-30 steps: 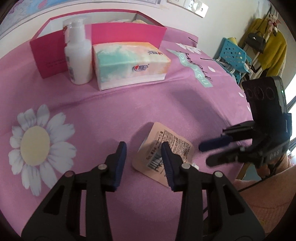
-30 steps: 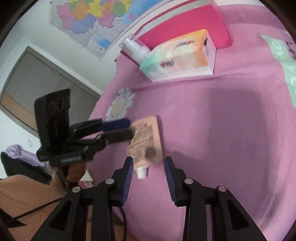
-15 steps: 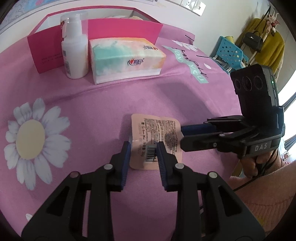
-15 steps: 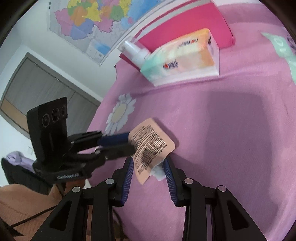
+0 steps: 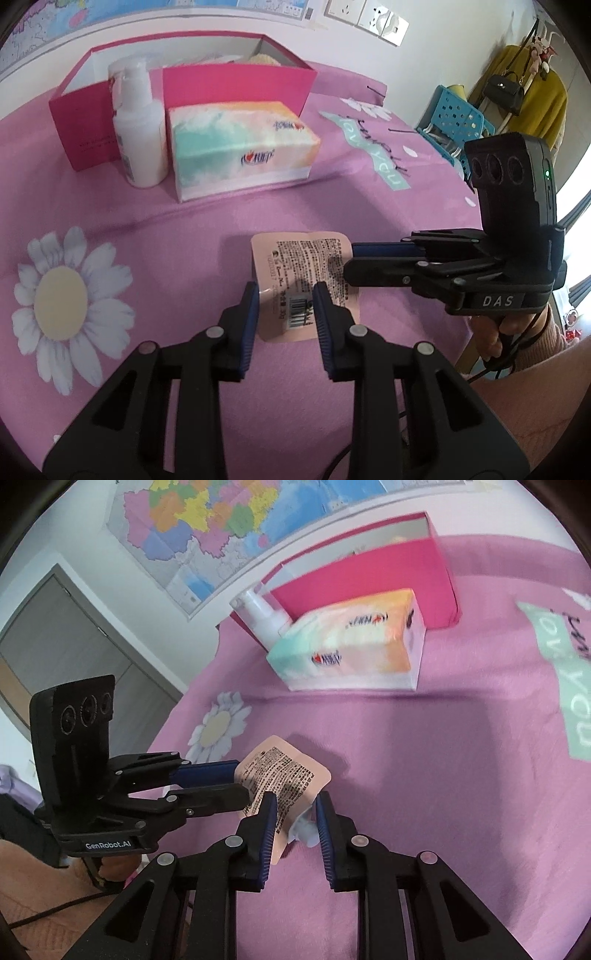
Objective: Organize soft objects
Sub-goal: 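Carry the peach sachet up and over the pink box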
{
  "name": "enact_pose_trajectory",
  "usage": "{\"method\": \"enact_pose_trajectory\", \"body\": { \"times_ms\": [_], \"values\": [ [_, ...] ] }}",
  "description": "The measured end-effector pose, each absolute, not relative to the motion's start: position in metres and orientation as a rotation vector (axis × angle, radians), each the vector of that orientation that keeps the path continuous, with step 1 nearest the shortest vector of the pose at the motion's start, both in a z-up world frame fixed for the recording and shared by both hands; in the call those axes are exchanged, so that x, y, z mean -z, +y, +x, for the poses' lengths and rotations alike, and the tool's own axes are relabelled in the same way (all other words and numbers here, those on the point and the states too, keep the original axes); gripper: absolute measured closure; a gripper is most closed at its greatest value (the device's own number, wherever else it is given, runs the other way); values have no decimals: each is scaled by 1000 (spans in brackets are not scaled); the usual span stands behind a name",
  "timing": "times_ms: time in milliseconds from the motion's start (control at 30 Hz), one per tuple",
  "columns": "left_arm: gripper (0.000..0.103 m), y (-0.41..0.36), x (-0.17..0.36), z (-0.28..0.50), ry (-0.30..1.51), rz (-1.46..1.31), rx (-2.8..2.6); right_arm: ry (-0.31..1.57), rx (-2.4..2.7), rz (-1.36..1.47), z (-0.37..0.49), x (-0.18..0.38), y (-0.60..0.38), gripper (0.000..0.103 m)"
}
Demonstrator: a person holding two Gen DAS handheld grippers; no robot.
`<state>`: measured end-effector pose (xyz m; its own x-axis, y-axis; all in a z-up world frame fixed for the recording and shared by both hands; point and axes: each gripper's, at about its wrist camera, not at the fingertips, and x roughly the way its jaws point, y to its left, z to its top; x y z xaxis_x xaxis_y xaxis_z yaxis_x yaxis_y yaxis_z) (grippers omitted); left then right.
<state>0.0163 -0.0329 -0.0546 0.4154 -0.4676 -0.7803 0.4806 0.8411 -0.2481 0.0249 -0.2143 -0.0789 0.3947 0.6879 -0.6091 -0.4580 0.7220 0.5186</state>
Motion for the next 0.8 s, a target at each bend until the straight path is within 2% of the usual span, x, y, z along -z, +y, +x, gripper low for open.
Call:
{"method": "enact_pose_trajectory", "body": {
  "times_ms": [800],
  "values": [
    [72,-35,23,28,883,16,543,798,-728,209,37,41,-219,81]
  ]
}}
